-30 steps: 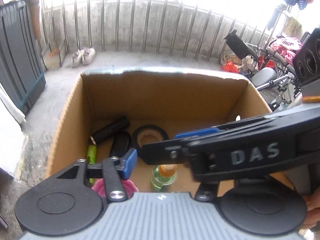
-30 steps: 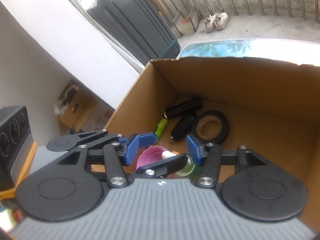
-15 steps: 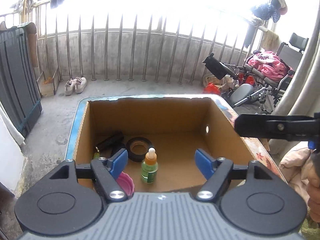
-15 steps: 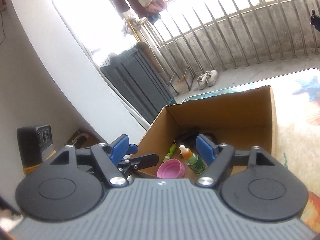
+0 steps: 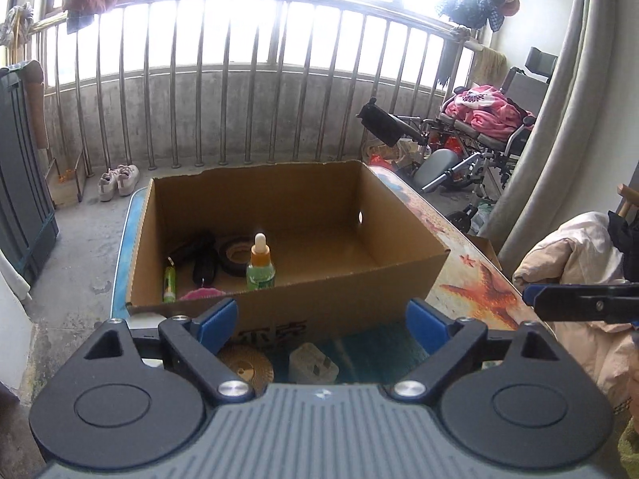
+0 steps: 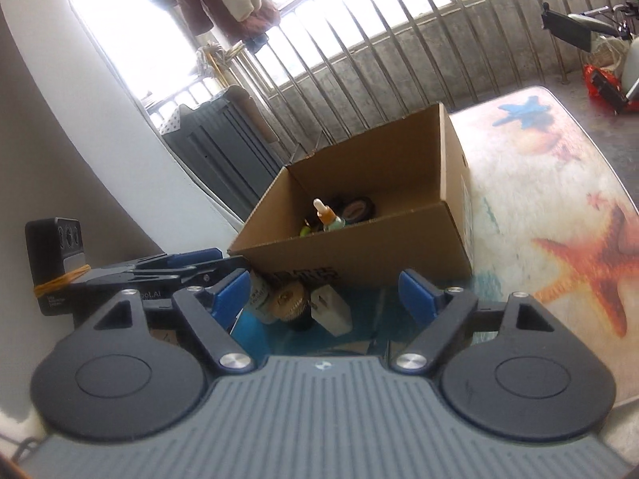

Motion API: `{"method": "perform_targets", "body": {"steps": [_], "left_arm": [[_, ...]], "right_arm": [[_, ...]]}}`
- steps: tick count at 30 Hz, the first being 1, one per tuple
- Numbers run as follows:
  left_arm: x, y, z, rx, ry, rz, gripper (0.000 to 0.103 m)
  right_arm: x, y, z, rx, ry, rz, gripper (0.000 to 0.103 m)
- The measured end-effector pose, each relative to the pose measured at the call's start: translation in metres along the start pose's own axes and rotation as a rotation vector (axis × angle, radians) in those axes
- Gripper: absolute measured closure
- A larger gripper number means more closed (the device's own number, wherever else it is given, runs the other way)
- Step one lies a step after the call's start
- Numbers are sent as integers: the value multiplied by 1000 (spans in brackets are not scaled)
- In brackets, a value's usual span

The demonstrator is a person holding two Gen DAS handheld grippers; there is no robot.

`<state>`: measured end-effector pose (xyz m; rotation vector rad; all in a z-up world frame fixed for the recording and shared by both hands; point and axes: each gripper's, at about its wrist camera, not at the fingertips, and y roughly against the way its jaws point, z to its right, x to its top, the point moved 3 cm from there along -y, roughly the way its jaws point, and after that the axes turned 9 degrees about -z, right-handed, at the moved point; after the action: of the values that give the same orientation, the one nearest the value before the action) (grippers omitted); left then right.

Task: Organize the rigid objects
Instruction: 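Withdraw the right tool from the box toward the white charger, then grasp the white charger plug with the right tool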

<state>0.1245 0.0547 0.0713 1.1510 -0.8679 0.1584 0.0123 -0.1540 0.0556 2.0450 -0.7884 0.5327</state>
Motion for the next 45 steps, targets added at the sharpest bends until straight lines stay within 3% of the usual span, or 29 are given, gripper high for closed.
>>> {"method": "perform_targets", "body": {"steps": [11,17,20,24,30,39,45], "left_arm": [[-40,-19,21,-61,-49,-50,8],[-57,-49,41,-30,-105,-99,8],[-63,-61,44,-11,-126,-105,8],[-65,-76,39,17,-125,-128,8],[-65,-93,30,35,-117,-141,11],[-64,-114,27,14,-98,-164,14],[-67,-115,28,-4,-113,-167,14]], "right_arm": [[-43,-2,7,-32,-46,-95,21],[-42,-37,20,-15,-72,-126,21],[-34,-66,18,-1,-41,-142,31],[-18,-105,18,84,-36,-171,46],[1,-155,22,169,-50,-234,59],[13,-204,34,238,-96,-313,61],[12,-203,40,241,-113,-315,60]]}}
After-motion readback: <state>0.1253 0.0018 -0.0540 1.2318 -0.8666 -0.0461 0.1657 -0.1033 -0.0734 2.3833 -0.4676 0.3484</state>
